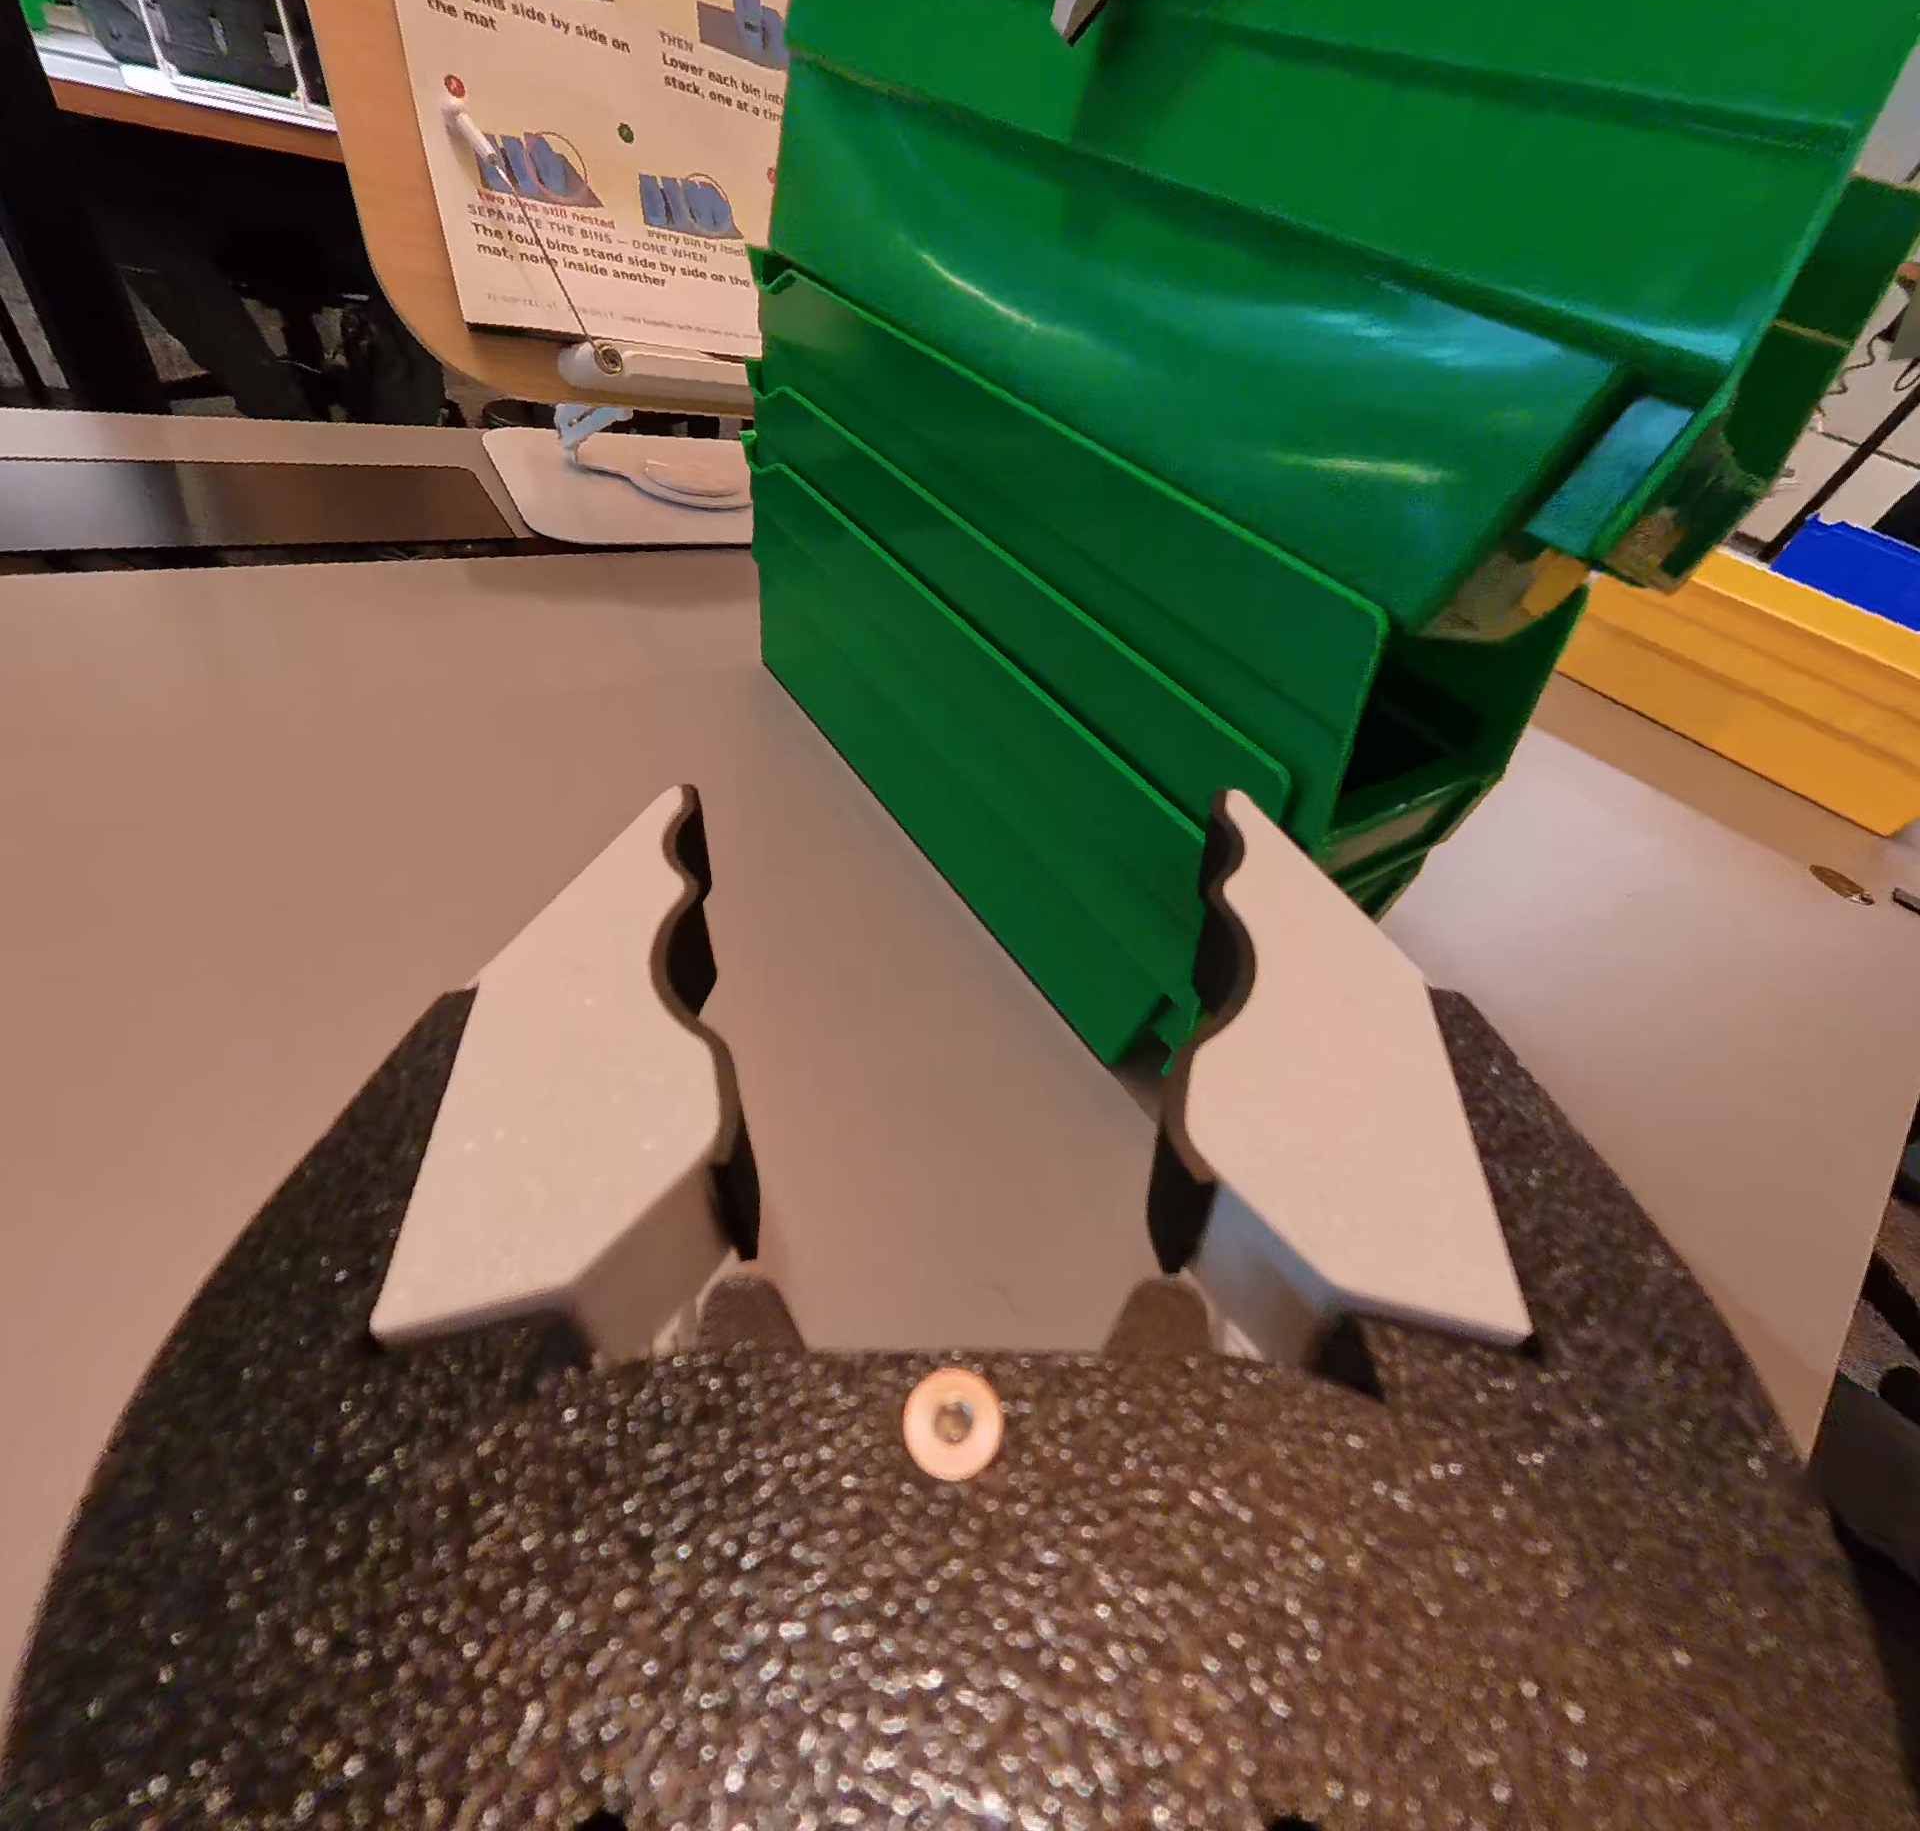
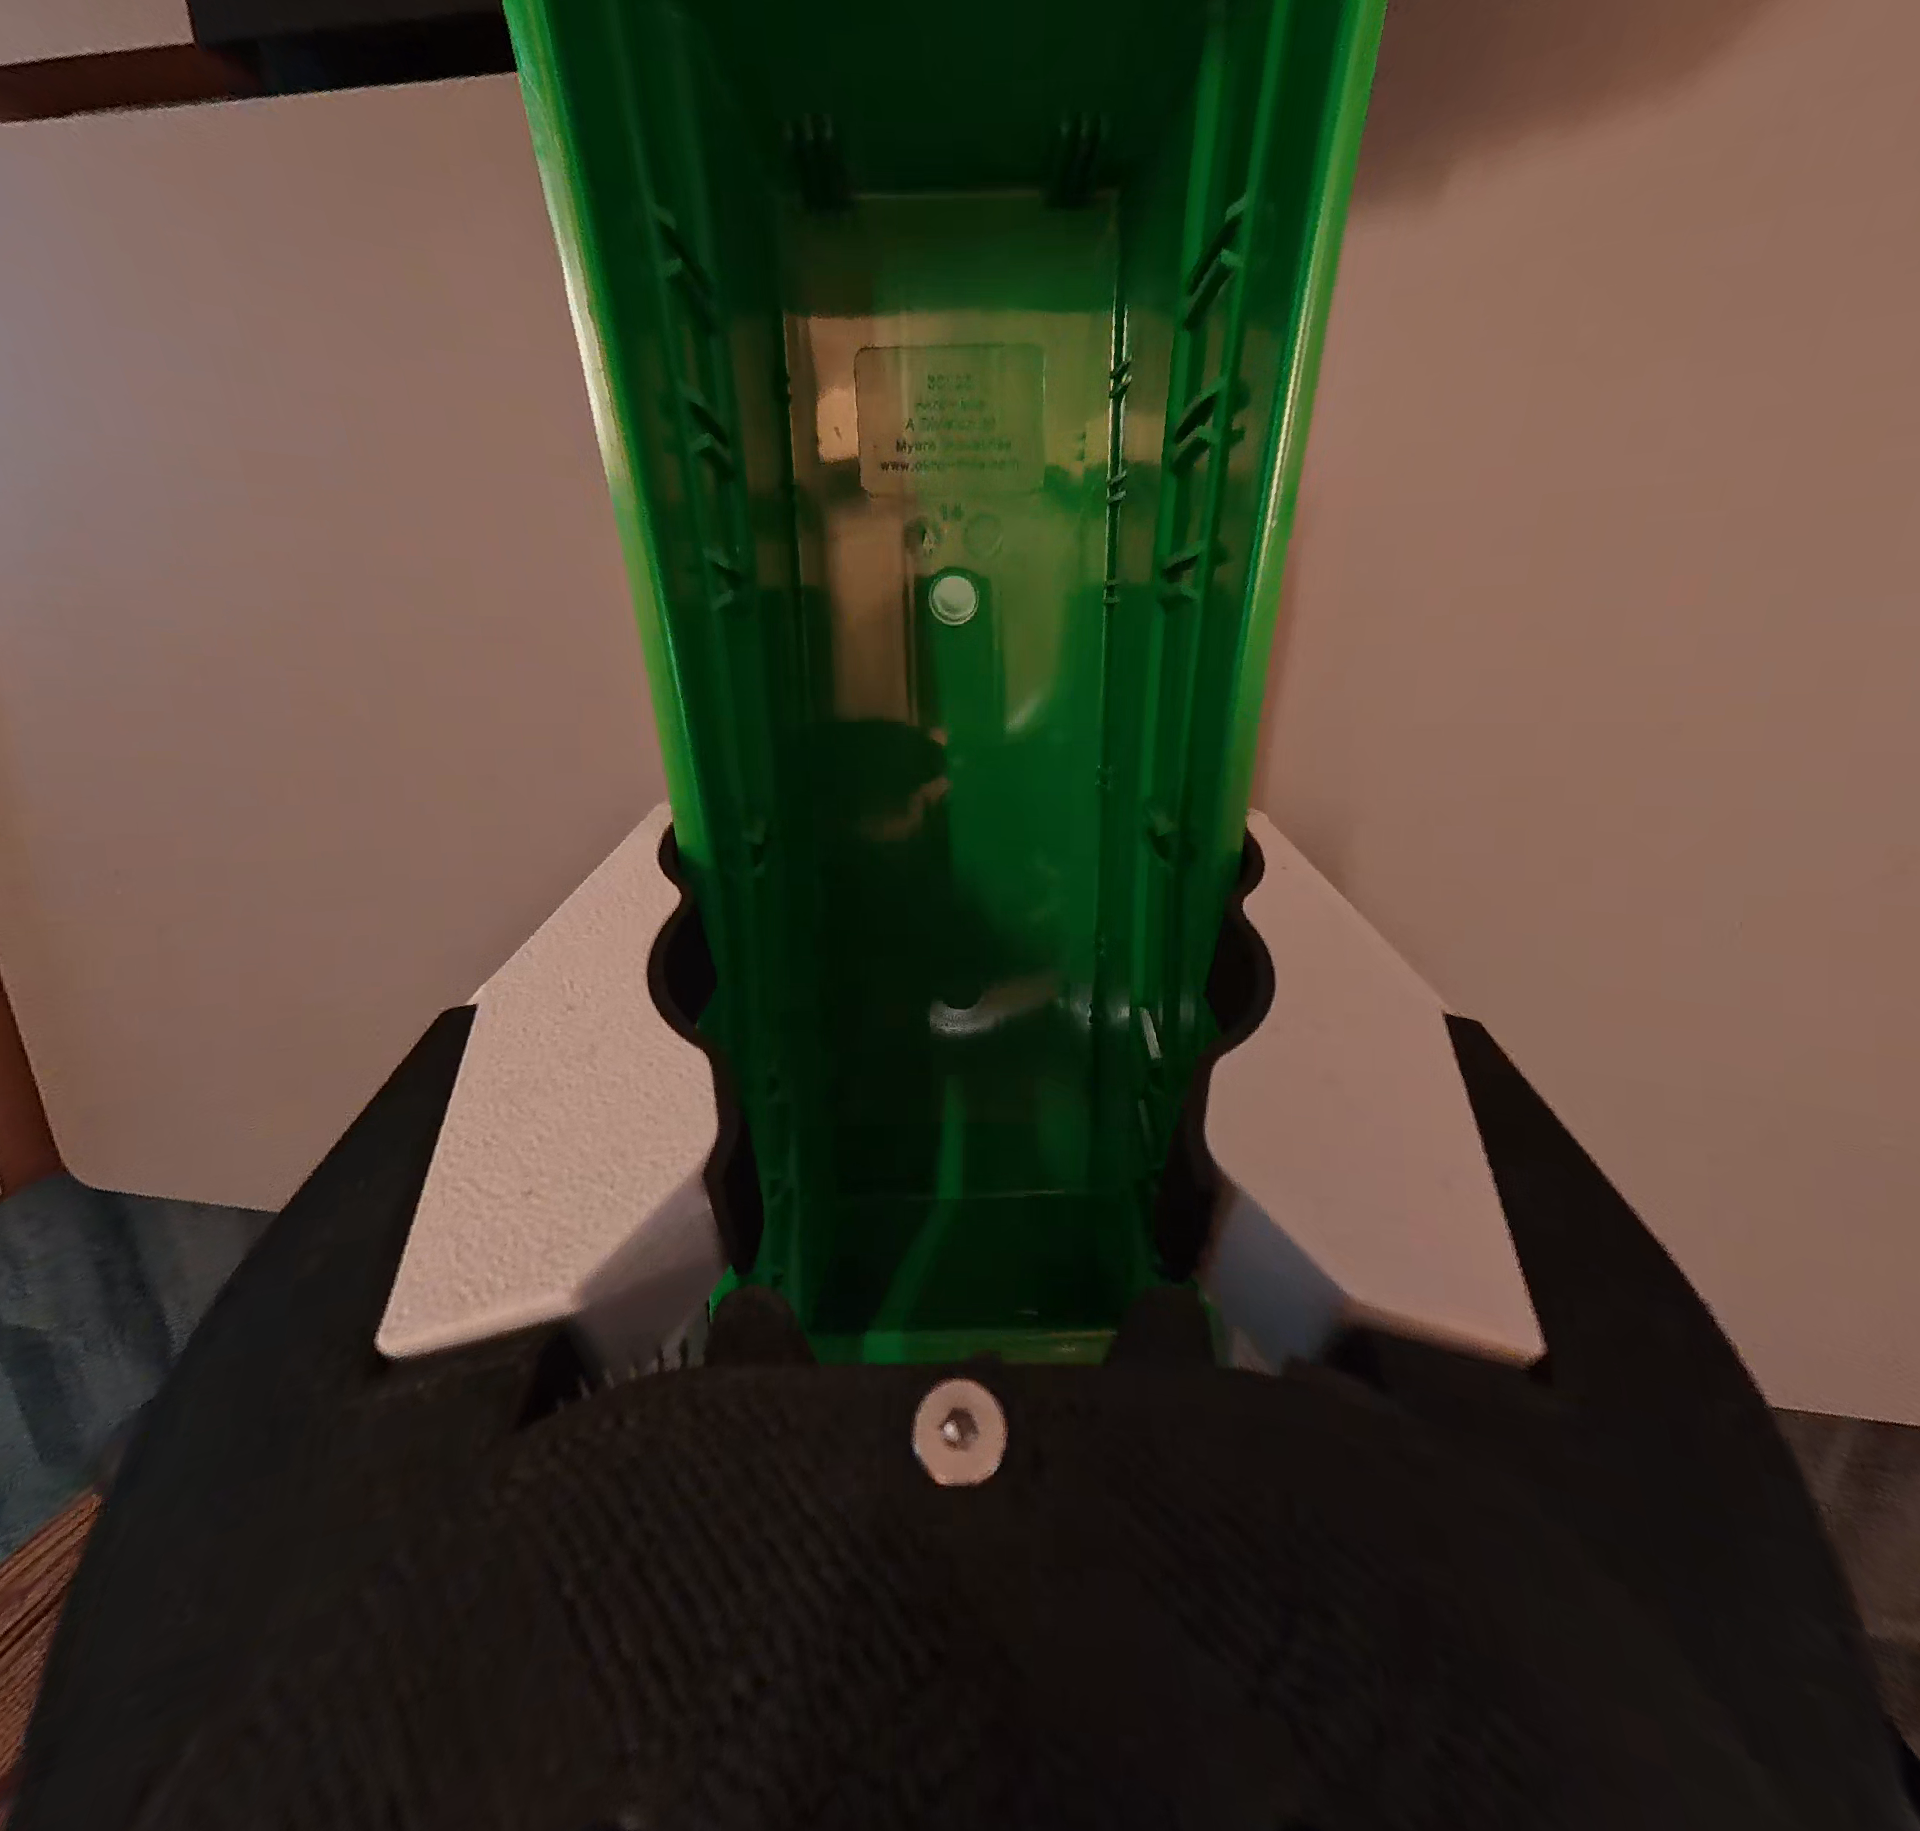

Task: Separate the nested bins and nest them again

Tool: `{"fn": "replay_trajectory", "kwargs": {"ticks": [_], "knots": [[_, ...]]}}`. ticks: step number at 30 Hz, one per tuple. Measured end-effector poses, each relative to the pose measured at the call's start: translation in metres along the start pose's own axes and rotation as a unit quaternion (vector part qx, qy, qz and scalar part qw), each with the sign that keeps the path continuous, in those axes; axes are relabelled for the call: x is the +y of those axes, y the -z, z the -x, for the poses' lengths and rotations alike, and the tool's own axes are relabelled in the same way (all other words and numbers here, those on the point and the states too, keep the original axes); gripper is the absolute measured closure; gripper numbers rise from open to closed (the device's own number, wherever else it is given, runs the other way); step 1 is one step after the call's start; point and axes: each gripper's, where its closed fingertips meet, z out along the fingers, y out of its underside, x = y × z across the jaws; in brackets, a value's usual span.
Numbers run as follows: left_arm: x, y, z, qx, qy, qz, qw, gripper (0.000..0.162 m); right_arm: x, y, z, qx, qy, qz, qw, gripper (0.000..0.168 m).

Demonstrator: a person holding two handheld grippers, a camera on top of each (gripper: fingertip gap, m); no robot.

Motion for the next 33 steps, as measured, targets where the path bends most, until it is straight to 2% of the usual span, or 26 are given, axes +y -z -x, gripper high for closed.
{"fn": "replay_trajectory", "kwargs": {"ticks": [9,20,33], "knots": [[0.003,-0.003,-0.002,0.006,0.002,0.006,1.000,0.069,0.008,-0.011,-0.006,0.010,-0.001,0.020,1.000,0.069],[0.005,-0.003,0.000,0.009,0.011,0.007,1.000,0.070,0.004,-0.038,-0.013,0.022,-0.010,0.003,1.000,0.068],[0.003,-0.001,-0.002,0.015,0.016,0.004,1.000,0.070,0.009,-0.051,-0.012,0.047,-0.001,-0.013,0.999,0.062]]}}
